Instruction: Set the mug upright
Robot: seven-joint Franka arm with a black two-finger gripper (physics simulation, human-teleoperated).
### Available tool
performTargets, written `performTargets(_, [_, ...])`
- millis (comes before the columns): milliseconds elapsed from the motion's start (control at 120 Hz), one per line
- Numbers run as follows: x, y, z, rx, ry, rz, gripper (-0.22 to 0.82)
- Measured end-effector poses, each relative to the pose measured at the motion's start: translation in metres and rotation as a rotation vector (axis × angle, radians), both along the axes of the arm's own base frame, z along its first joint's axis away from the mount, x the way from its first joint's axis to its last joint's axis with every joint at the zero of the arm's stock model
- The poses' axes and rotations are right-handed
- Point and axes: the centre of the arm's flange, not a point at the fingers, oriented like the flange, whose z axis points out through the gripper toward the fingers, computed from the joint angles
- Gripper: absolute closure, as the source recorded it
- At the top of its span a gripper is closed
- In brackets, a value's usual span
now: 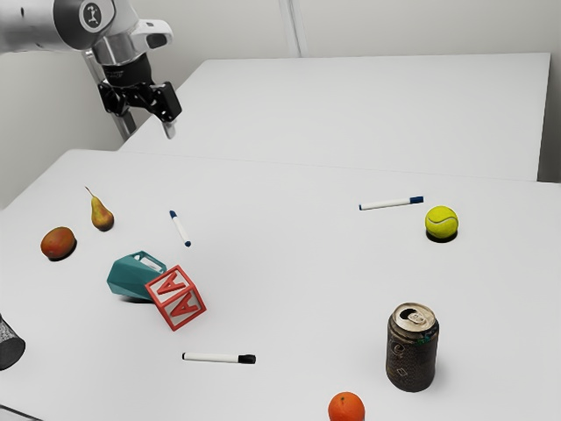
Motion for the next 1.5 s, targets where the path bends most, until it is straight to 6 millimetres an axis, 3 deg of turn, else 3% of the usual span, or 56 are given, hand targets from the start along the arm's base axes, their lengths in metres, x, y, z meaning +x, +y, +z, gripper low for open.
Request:
performTargets(125, [-0.002, -0.007, 0.004, -0.004, -0.004, 0.006, 0.00])
performTargets(275, [-0.007, -0.002, -0.007, -0.031, 0.021, 0.034, 0.00])
performTargets(433, [-0.018, 0.032, -0.025, -0.120, 0.054, 0.125, 0.00])
performTargets(533, [-0.040, 0.058, -0.027, -0.170, 0.065, 0.197, 0.00])
performTargets(633, [-0.056, 0.078, -0.049, -0.205, 0.108, 0.252, 0.00])
performTargets(792, [-0.065, 0.075, -0.087, -0.232, 0.133, 0.191, 0.00])
performTargets(875, [-0.069, 0.087, -0.107, -0.253, 0.128, 0.164, 0.00])
performTargets(1100, [-0.086, 0.135, -0.153, -0.313, 0.097, 0.131, 0.00])
performTargets(1500, [-0.089, 0.238, -0.238, -0.454, 0.053, 0.072, 0.00])
